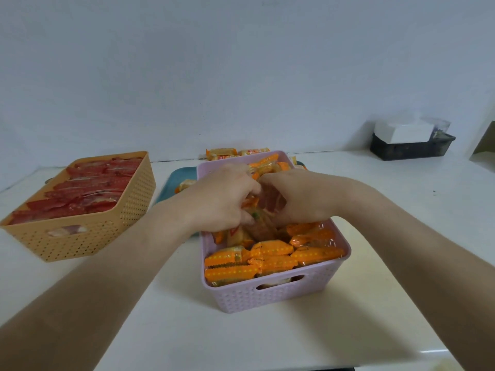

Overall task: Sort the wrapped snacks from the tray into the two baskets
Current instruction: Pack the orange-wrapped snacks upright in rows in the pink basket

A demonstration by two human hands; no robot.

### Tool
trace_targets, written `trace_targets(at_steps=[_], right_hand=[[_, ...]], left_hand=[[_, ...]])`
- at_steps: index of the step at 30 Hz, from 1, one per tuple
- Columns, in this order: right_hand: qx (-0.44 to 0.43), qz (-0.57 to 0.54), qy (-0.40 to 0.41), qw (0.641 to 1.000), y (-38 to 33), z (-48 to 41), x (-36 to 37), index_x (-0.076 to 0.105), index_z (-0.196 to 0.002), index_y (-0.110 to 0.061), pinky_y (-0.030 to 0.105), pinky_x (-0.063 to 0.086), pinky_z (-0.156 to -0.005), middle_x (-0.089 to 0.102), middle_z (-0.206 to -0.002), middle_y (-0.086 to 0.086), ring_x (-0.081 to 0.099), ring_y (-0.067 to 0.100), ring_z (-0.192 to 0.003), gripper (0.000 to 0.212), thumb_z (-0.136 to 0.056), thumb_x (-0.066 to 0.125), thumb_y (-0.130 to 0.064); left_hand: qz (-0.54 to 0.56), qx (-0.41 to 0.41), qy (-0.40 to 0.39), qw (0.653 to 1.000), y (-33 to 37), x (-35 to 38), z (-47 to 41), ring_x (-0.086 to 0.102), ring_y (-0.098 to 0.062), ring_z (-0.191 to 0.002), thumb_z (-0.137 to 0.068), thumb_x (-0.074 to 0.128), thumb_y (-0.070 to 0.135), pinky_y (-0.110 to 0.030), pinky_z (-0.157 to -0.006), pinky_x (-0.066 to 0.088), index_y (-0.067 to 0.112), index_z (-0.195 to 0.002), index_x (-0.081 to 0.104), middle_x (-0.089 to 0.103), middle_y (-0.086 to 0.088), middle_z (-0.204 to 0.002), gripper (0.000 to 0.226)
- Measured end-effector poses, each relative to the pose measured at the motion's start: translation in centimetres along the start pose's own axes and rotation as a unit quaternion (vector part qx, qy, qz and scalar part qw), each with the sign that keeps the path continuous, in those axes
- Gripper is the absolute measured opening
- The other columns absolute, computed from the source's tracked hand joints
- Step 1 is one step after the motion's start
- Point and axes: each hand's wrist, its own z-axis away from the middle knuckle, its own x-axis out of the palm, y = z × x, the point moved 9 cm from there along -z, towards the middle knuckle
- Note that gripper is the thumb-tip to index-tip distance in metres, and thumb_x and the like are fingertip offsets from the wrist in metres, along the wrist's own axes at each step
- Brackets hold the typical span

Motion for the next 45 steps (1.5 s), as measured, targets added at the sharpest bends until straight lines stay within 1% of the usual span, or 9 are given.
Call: trace_targets(at_steps=[5, 11, 14, 16, 22, 26, 32, 36, 45], right_hand=[[-0.006, -0.06, -0.022, 0.998, -0.6, 0.4, -0.1, 0.053, -0.118, -0.023, 0.032, 0.048, -0.089, 0.062, -0.111, -0.007, 0.058, 0.014, -0.099, 0.055, -0.072, 0.08, -0.038], [-0.002, -0.068, -0.005, 0.998, -0.3, 0.7, 0.1, 0.048, -0.116, -0.023, 0.036, 0.048, -0.089, 0.06, -0.108, -0.008, 0.057, 0.014, -0.099, 0.059, -0.07, 0.081, -0.038], [0.002, -0.078, 0.008, 0.997, -0.4, 0.9, 0.0, 0.046, -0.126, -0.028, 0.032, 0.048, -0.09, 0.06, -0.114, -0.007, 0.056, 0.012, -0.104, 0.063, -0.073, 0.078, -0.041], [0.004, -0.068, 0.011, 0.998, -0.3, 1.1, 0.0, 0.048, -0.129, -0.029, 0.029, 0.047, -0.09, 0.058, -0.118, -0.008, 0.055, 0.012, -0.107, 0.062, -0.074, 0.076, -0.041], [-0.012, -0.07, 0.042, 0.997, -0.5, 1.7, -0.3, 0.063, -0.114, -0.026, 0.013, 0.042, -0.069, 0.065, -0.105, -0.012, 0.056, 0.005, -0.089, 0.039, -0.078, 0.073, -0.038], [-0.023, -0.068, 0.045, 0.996, -0.4, 1.9, 0.0, 0.067, -0.105, -0.027, 0.024, 0.047, -0.077, 0.066, -0.098, -0.009, 0.057, 0.006, -0.089, 0.029, -0.08, 0.071, -0.041], [-0.035, -0.053, 0.078, 0.995, -0.4, 2.5, 0.1, 0.063, -0.1, -0.028, 0.034, 0.048, -0.078, 0.065, -0.094, -0.008, 0.057, 0.011, -0.087, 0.025, -0.081, 0.069, -0.044], [-0.039, -0.049, 0.102, 0.993, -0.5, 2.6, 0.0, 0.06, -0.094, -0.026, 0.03, 0.047, -0.069, 0.062, -0.084, -0.01, 0.055, 0.009, -0.078, 0.024, -0.081, 0.068, -0.044], [-0.013, -0.06, 0.083, 0.995, -0.5, 2.5, 0.1, 0.066, -0.083, -0.022, 0.033, 0.05, -0.067, 0.066, -0.078, -0.005, 0.06, 0.012, -0.075, 0.034, -0.079, 0.062, -0.056]], left_hand=[[0.049, 0.015, 0.001, 0.999, 1.3, -0.2, 0.2, 0.049, 0.0, -0.068, -0.073, 0.078, 0.039, -0.015, -0.057, 0.033, 0.029, -0.111, 0.063, 0.044, 0.025, -0.07, 0.042], [0.353, -0.057, -0.038, 0.933, -0.9, 0.0, 0.8, 0.071, -0.009, -0.084, -0.084, 0.064, -0.007, -0.028, -0.08, 0.057, 0.012, -0.108, 0.068, 0.074, 0.001, -0.091, 0.031], [0.124, -0.047, 0.012, 0.991, -1.6, -0.8, 0.3, 0.065, -0.01, -0.075, -0.085, 0.065, 0.008, -0.027, -0.074, 0.054, 0.02, -0.097, 0.072, 0.071, 0.006, -0.085, 0.019], [-0.049, -0.024, -0.041, 0.998, -1.1, 0.9, 0.1, 0.06, -0.014, -0.074, -0.08, 0.068, 0.028, -0.033, -0.07, 0.053, 0.022, -0.093, 0.07, 0.069, 0.004, -0.082, 0.014], [-0.151, -0.014, -0.119, 0.981, -1.1, 3.5, -0.7, 0.049, -0.021, -0.102, -0.07, 0.071, 0.059, -0.041, -0.081, 0.052, 0.023, -0.111, 0.061, 0.061, 0.002, -0.103, 0.056], [-0.155, -0.029, -0.132, 0.979, -1.9, 4.0, -1.1, 0.049, -0.021, -0.105, -0.064, 0.071, 0.066, -0.042, -0.081, 0.051, 0.03, -0.118, 0.056, 0.063, 0.004, -0.107, 0.067], [-0.126, -0.022, 0.025, 0.991, -1.7, 1.6, -1.1, 0.035, -0.022, -0.114, -0.069, 0.075, 0.047, -0.038, -0.094, 0.039, 0.027, -0.121, 0.052, 0.045, -0.001, -0.116, 0.061], [-0.06, -0.004, 0.099, 0.993, -1.0, -1.1, 0.6, 0.041, -0.014, -0.093, -0.069, 0.08, 0.04, -0.027, -0.071, 0.038, 0.024, -0.097, 0.049, 0.039, 0.0, -0.109, 0.045], [0.064, -0.003, -0.088, 0.994, -0.1, 1.2, 2.8, 0.051, -0.012, -0.094, -0.089, 0.062, 0.018, -0.032, -0.08, 0.047, 0.035, -0.105, 0.036, 0.051, 0.008, -0.107, 0.035]])
